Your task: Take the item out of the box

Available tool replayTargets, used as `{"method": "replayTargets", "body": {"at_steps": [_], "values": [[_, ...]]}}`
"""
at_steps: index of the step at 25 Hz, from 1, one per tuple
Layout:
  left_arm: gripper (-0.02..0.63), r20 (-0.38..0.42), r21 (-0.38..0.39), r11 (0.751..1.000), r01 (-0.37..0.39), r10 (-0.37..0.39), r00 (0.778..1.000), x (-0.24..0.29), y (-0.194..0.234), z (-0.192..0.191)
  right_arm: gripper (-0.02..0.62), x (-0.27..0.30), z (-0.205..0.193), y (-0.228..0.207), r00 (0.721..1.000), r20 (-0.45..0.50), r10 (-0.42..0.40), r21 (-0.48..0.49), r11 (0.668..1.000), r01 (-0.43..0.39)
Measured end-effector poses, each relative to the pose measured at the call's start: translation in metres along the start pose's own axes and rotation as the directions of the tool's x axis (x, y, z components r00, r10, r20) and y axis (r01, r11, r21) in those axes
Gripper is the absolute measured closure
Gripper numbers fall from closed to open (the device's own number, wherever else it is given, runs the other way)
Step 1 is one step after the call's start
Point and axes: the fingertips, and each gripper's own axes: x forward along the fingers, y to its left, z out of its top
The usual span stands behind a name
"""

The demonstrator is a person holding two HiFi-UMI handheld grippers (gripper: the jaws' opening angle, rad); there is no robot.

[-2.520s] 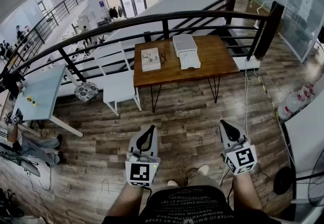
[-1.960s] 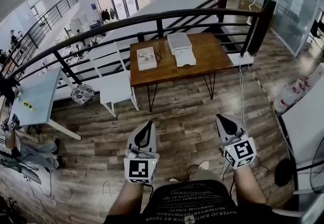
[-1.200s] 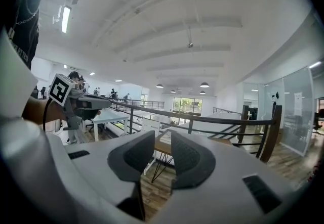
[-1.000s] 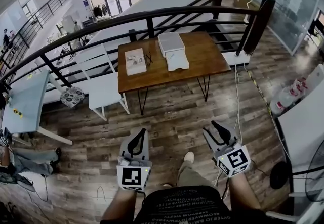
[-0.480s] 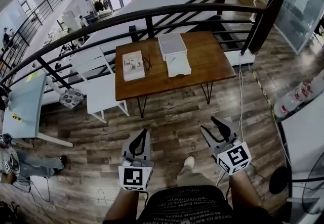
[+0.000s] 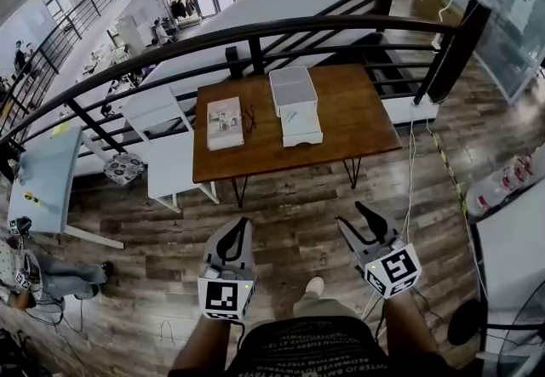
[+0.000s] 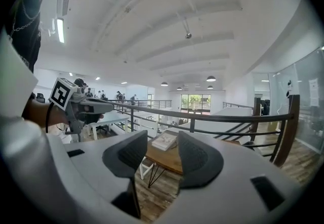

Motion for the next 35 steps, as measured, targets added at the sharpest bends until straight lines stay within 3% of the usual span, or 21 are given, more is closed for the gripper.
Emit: {"method": "replayTargets", "body": {"at_steps": [7,11,20,35], "values": [[0.601,-0.026,0.029,0.999,-0.023,0.024,0.999,0.057,-0.017,0.019,0.405,0.014,0.003,-0.059,0.999,0.02,0.035,0.007,0.999,-0.035],[0.601,0.009,0.03,0.998,-0.05,0.049,0.999,0.073,-0.027,0.029,0.405,0.017,0.005,-0.078,0.997,0.031,0.074,0.005,0.997,-0.074],[0.601,-0.009,0.054,0.994,-0.096,0.096,0.995,0.074,-0.026,0.036,0.405,0.027,0.005,-0.088,0.992,0.037,0.119,0.0,0.993,-0.119],[0.601,0.009,0.003,0.999,-0.033,0.033,0.999,0.108,-0.008,0.022,0.405,0.052,0.002,-0.102,0.998,-0.004,0.063,-0.006,0.998,-0.063]]}}
